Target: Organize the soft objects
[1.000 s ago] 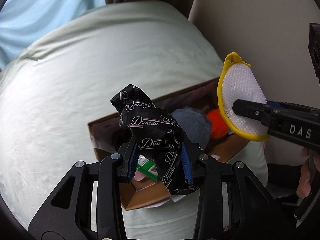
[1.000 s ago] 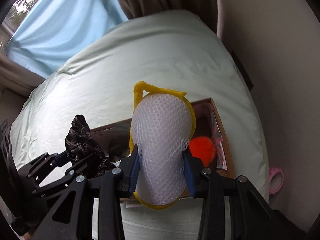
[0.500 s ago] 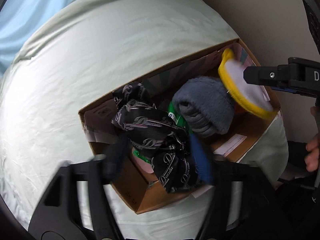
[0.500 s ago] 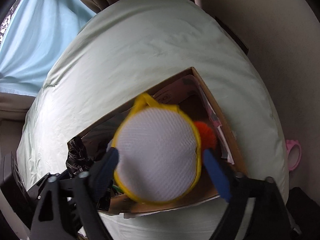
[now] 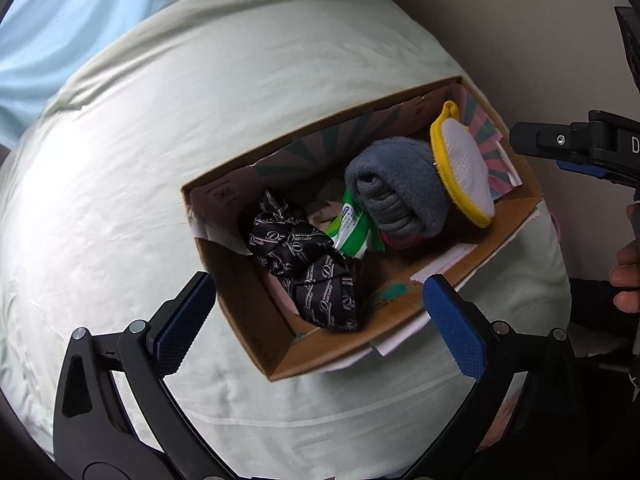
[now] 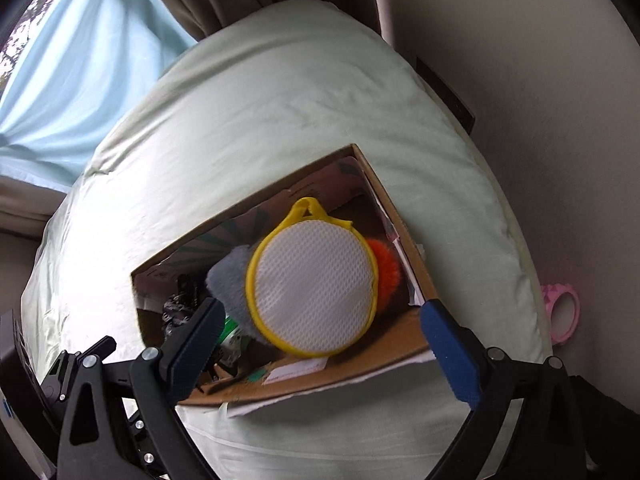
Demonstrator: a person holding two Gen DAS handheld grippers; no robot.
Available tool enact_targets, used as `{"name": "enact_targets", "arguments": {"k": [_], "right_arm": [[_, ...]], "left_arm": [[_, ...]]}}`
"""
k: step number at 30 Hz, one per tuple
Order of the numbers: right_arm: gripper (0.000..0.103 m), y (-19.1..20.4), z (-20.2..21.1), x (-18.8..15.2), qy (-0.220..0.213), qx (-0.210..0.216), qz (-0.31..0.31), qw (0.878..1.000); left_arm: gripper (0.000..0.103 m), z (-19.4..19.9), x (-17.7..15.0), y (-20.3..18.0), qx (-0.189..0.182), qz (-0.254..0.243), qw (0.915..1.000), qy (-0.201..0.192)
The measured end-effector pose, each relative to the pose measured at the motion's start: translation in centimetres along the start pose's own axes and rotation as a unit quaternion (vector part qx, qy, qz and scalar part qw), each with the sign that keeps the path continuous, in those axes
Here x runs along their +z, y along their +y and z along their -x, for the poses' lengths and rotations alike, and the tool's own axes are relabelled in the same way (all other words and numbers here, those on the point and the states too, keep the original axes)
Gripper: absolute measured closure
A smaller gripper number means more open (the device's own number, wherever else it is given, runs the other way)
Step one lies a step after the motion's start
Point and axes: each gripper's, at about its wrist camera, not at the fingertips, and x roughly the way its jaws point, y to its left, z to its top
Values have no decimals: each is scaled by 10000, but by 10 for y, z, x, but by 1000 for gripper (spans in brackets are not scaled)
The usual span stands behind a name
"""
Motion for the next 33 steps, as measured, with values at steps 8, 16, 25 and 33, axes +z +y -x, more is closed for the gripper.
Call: {"name": "enact_targets", "arguments": {"k": [8,16,25,33], "right_arm": [[6,25,62,-14,-461,123,358,9982],[6,86,147,-31,-1107,146,967,9890],[6,172,228,-73,-2024,300,1753,9630],[6,220,262,-107,-2514,449,2065,9445]], "left_arm": [[0,77,-10,16,4,246,9981,-559],[0,186,-36,67,108,825,9870,-1376],[0,298,-81,130,570,1486,9578,-2392],[0,365,-122,160,1132,1797,9269,-3096]]}}
